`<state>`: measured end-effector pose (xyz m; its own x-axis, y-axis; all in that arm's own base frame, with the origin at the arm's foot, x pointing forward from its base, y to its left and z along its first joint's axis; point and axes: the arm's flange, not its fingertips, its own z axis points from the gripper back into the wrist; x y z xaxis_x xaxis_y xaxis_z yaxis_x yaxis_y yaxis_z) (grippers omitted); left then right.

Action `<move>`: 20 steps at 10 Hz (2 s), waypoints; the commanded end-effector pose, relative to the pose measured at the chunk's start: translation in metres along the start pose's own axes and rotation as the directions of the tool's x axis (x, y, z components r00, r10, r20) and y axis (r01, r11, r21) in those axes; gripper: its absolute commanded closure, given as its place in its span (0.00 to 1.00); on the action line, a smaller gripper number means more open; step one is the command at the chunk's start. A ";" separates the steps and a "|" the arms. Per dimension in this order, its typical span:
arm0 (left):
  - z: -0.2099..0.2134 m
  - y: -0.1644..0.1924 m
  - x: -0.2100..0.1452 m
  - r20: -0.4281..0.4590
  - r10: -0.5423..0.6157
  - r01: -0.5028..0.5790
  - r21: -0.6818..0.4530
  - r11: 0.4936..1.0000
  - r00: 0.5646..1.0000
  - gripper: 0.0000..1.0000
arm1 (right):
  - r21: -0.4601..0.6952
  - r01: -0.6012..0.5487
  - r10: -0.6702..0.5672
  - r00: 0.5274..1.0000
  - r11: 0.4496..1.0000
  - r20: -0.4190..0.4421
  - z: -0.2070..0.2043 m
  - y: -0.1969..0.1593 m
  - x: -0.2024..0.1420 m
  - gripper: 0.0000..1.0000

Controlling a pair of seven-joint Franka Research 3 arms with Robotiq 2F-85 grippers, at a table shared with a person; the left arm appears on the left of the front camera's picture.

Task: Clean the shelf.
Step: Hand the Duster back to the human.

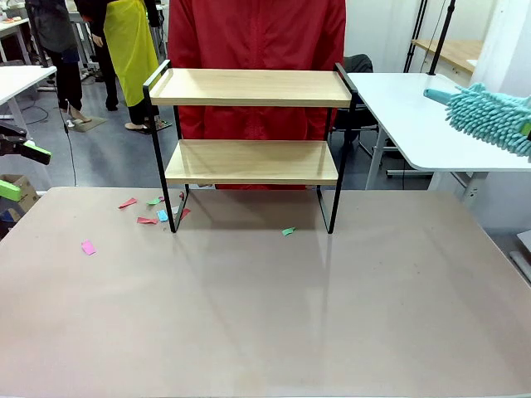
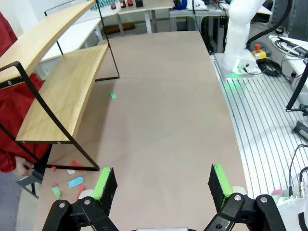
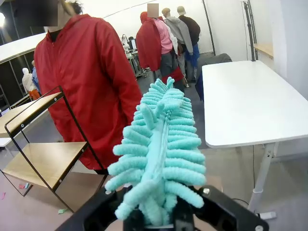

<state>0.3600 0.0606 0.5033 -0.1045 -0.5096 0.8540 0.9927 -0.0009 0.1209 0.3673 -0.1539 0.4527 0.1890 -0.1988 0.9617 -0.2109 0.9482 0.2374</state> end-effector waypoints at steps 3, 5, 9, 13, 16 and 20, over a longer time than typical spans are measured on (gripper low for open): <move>0.000 0.000 0.001 0.025 -0.017 0.017 0.007 1.000 1.000 0.00 | 0.008 0.001 -0.002 1.000 1.000 0.010 0.001 0.000 0.002 0.85; 0.000 0.000 0.001 0.025 -0.017 0.017 0.007 1.000 1.000 0.00 | 0.008 0.001 -0.002 1.000 1.000 0.010 0.001 0.000 0.002 0.85; 0.000 0.000 0.001 0.025 -0.017 0.017 0.007 1.000 1.000 0.00 | 0.008 0.001 -0.002 1.000 1.000 0.010 0.001 0.000 0.002 0.85; 0.000 0.000 0.001 0.025 -0.017 0.017 0.007 1.000 1.000 0.00 | 0.008 0.001 -0.002 1.000 1.000 0.010 0.001 0.000 0.002 0.85; 0.000 0.000 0.001 0.025 -0.017 0.017 0.007 1.000 1.000 0.00 | 0.004 -0.001 0.001 1.000 1.000 0.002 0.000 0.001 0.001 0.34; 0.000 0.000 0.001 0.025 -0.017 0.017 0.007 1.000 1.000 0.00 | -0.032 -0.031 0.030 0.999 0.999 -0.024 -0.006 -0.001 0.004 0.00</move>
<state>0.3600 0.0605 0.5033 -0.1045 -0.5094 0.8541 0.9927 -0.0008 0.1209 0.3681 -0.1537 0.4551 0.1928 -0.1887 0.9629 -0.2038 0.9522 0.2274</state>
